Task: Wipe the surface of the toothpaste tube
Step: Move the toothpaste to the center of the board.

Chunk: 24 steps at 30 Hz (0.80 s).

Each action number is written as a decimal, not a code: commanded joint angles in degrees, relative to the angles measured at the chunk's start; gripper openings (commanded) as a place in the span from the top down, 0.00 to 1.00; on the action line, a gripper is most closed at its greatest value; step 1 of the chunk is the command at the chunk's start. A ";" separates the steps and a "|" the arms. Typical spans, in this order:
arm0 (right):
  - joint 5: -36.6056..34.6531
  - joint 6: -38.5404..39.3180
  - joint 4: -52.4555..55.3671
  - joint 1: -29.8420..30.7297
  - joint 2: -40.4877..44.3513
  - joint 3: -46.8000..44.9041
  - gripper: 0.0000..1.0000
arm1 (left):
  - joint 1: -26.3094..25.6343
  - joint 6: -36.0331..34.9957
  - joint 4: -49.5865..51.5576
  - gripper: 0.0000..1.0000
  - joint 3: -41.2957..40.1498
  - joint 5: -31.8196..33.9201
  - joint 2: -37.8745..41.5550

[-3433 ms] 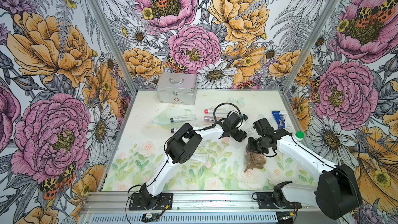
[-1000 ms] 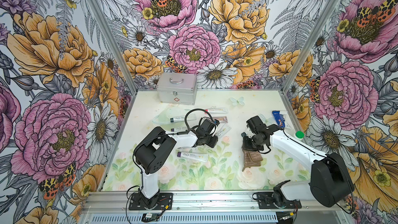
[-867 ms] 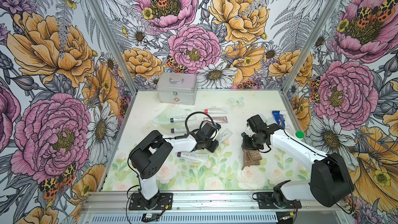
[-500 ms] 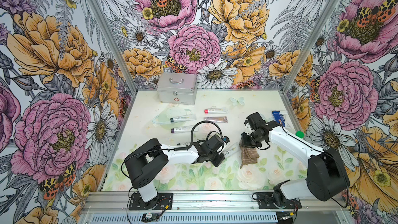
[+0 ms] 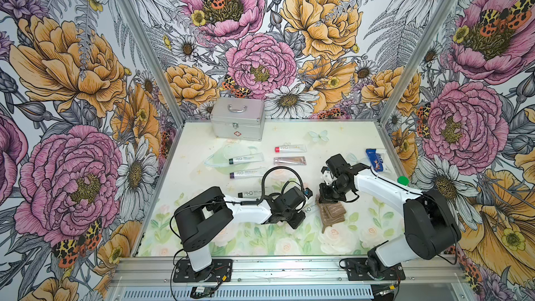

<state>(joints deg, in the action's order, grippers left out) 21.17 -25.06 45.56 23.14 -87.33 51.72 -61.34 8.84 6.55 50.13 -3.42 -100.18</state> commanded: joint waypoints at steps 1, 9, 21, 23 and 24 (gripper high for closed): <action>1.59 -0.95 -2.75 1.01 -1.64 -1.43 1.00 | -0.54 0.62 -0.55 0.72 -0.45 1.67 -1.53; -1.55 -1.67 -5.03 0.97 -6.22 -1.27 1.00 | -0.70 0.66 -0.57 0.72 -1.06 1.34 -0.91; -6.58 -0.71 -4.94 -5.86 -8.44 1.01 1.00 | -0.80 0.46 0.18 0.74 -2.86 0.11 1.11; -6.60 -0.52 -4.81 -6.16 -9.28 1.82 1.00 | -0.80 0.32 0.20 0.74 -2.89 -0.04 1.04; -6.60 -0.52 -4.86 -6.18 -9.57 2.20 1.00 | -0.84 0.29 0.22 0.75 -2.79 -0.19 0.96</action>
<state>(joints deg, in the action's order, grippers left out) 21.76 -26.00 44.10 17.63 -94.08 52.97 -61.45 9.28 4.08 48.84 -3.01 -99.92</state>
